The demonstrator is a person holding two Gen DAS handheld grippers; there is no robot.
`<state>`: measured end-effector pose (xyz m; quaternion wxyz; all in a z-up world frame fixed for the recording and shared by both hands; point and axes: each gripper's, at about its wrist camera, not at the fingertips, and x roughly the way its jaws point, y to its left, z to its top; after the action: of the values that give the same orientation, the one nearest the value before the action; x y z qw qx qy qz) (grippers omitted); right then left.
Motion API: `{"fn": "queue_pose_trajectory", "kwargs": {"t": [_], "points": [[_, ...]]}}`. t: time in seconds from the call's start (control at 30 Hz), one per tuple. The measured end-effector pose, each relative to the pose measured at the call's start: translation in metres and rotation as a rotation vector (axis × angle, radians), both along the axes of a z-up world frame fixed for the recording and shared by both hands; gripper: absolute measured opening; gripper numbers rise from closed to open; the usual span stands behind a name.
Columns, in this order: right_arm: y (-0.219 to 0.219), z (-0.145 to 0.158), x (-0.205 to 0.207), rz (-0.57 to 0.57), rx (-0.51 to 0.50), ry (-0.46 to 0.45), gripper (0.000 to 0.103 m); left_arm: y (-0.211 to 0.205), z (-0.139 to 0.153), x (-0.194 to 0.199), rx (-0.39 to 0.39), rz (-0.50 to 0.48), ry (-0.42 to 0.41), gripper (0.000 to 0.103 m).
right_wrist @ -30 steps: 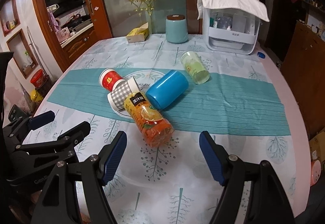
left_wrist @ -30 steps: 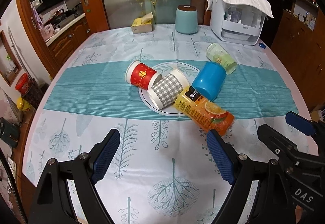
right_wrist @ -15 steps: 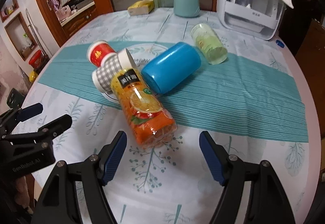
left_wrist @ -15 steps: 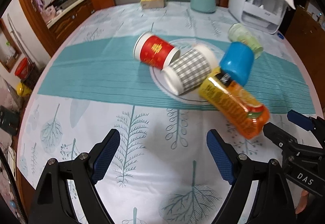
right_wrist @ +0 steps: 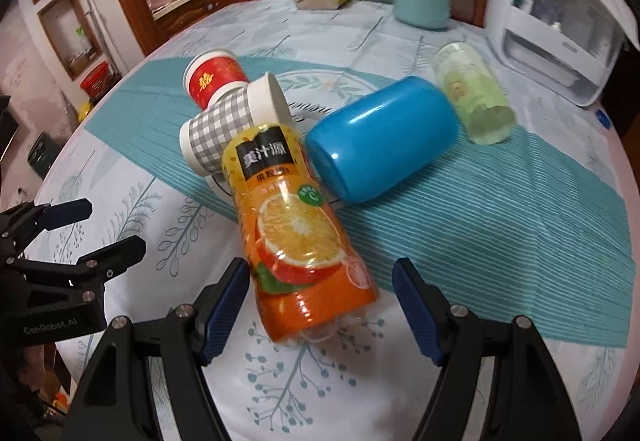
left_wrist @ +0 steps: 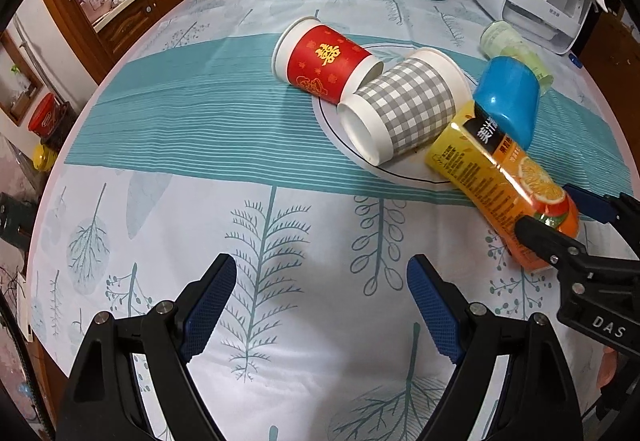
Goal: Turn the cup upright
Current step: 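Grasp the orange juice cup lying on its side with the right tool, then carry the orange cup toward the left tool, set it down, open right tool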
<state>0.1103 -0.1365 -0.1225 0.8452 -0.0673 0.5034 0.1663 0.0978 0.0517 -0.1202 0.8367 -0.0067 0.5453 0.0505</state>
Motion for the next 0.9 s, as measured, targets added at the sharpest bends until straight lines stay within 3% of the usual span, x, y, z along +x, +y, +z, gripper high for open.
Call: {"fn": "queue_pose_trajectory", "kwargs": {"t": [0.2, 0.37, 0.67, 0.9], "points": [[0.007, -0.011, 0.014, 0.025, 0.003, 0.063, 0.074, 0.003, -0.001, 0.003, 0.001, 0.006, 0.001, 0.086], [0.005, -0.008, 0.012, 0.016, 0.081, 0.075, 0.07, 0.006, -0.002, 0.004, 0.0, 0.017, 0.003, 0.086], [-0.019, 0.009, -0.007, -0.212, 0.254, 0.155, 0.069, 0.008, -0.001, -0.001, -0.005, 0.016, -0.003, 0.086], [-0.039, 0.002, -0.05, -0.439, 0.498, 0.307, 0.069, 0.008, 0.003, -0.014, -0.017, 0.009, -0.014, 0.086]]}}
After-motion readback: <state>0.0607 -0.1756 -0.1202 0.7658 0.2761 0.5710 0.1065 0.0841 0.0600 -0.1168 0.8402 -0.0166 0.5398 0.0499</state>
